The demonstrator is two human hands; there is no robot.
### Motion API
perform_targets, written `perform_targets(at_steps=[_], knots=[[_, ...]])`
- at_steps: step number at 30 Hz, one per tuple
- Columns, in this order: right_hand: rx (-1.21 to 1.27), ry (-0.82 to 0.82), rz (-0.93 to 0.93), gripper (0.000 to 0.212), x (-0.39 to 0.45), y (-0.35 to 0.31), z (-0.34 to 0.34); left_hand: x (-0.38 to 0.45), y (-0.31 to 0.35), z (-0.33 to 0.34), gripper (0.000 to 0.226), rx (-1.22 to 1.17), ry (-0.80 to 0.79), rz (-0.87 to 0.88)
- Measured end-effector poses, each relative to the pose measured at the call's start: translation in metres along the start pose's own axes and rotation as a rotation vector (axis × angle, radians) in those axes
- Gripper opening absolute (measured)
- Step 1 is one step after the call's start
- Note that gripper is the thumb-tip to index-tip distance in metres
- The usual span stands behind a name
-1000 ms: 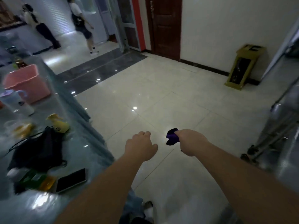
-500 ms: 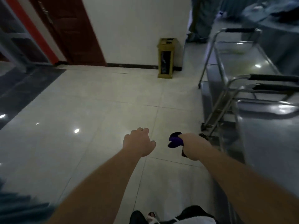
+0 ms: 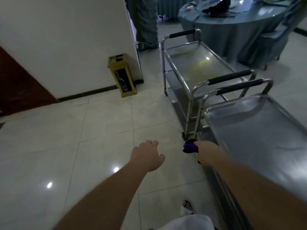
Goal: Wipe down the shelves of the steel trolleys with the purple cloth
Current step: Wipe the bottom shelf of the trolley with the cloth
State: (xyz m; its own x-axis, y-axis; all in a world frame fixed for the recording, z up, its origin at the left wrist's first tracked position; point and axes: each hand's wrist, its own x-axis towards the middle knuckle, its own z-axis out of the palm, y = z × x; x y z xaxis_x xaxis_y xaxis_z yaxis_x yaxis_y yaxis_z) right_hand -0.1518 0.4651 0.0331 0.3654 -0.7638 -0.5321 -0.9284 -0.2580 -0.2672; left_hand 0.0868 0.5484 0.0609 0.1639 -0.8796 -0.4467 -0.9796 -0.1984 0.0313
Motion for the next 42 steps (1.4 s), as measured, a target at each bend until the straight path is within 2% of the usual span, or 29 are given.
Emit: perform_targets(at_steps=[4,12,16,21,26,30,36,39,42], knots=[[0.08,0.012,-0.038,0.049,0.037,0.022,-0.033,0.056,0.014,-0.027,0.072,0.017,-0.005,0.054],[0.238,0.108,0.232,0.026,0.076,0.058,-0.058,0.177,0.054,-0.071,0.069,0.169,-0.061,0.282],[0.351,0.112,0.405,0.024,0.105,0.064,-0.059,0.245,0.069,-0.088,0.067,0.221,-0.092,0.443],[0.512,0.133,0.648,0.032,0.13,0.043,-0.054,0.318,0.075,-0.101,0.067,0.258,-0.141,0.687],[0.686,0.154,0.838,0.037,0.136,-0.005,-0.025,0.362,0.073,-0.087,0.06,0.403,-0.208,0.86],[0.809,0.123,0.946,0.048,0.137,-0.031,0.009,0.372,0.077,-0.062,0.064,0.477,-0.272,0.928],[0.82,0.088,1.021,0.039,0.129,-0.034,0.056,0.369,0.081,-0.027,0.068,0.592,-0.312,0.983],[0.835,0.093,1.018,0.038,0.13,-0.022,0.078,0.367,0.083,-0.009,0.073,0.599,-0.324,0.959],[0.835,0.081,0.99,0.038,0.137,-0.005,0.103,0.365,0.084,0.018,0.074,0.539,-0.371,0.866]])
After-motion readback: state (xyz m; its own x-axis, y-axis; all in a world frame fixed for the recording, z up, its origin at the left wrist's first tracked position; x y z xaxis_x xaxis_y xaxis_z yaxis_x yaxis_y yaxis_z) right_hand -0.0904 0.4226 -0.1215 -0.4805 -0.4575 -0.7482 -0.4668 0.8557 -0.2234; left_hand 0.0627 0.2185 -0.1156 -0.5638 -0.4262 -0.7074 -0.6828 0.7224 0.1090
